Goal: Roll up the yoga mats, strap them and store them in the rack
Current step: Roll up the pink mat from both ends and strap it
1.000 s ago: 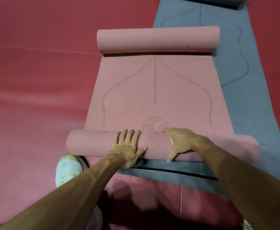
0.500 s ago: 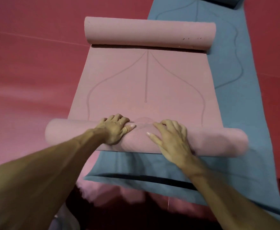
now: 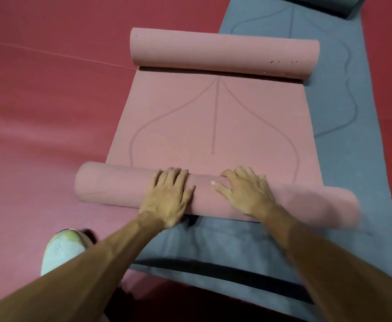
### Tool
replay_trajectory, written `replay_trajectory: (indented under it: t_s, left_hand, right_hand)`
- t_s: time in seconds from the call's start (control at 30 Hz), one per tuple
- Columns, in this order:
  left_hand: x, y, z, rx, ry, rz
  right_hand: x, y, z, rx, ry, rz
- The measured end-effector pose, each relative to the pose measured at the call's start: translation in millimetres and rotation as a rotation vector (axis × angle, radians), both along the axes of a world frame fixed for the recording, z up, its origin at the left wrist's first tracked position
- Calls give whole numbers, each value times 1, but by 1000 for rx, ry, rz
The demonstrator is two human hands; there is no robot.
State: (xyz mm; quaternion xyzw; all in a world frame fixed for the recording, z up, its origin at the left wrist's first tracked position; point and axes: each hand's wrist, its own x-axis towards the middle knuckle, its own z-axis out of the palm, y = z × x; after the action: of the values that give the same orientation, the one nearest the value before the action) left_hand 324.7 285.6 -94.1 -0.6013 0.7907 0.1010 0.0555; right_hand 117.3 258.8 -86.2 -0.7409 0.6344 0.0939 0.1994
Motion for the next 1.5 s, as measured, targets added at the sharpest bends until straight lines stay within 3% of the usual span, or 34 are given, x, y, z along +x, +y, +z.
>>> replay_trajectory:
  t_s: [0.1, 0.3, 0.47, 0.7, 0.93, 1.1, 1.4, 1.5]
  left_hand:
    - [-2, 15, -10, -87, -3, 7]
    - [-2, -11, -14, -45, -19, -7]
    - [-5, -20, -14, -16, -14, 15]
    - [-12, -53, -1, 70, -38, 52]
    - [-21, -107, -2, 247, -78, 91]
    - [-23, -104, 3, 184, -16, 122]
    - [-18, -63, 13, 152, 64, 63]
    - [-9, -30, 13, 127, 15, 52]
  right_hand:
    - [-5, -22, 3, 122, -46, -4]
    - [-3, -47, -2, 198, -66, -26]
    - [1, -42, 6, 104, -68, -40]
    - [-18, -27, 6, -47, -20, 129]
    - [-22, -18, 6, -40, 206, 197]
    - [-19, -31, 0, -172, 214, 196]
    - [-22, -39, 12, -34, 137, 194]
    - [-20, -26, 14, 3, 118, 193]
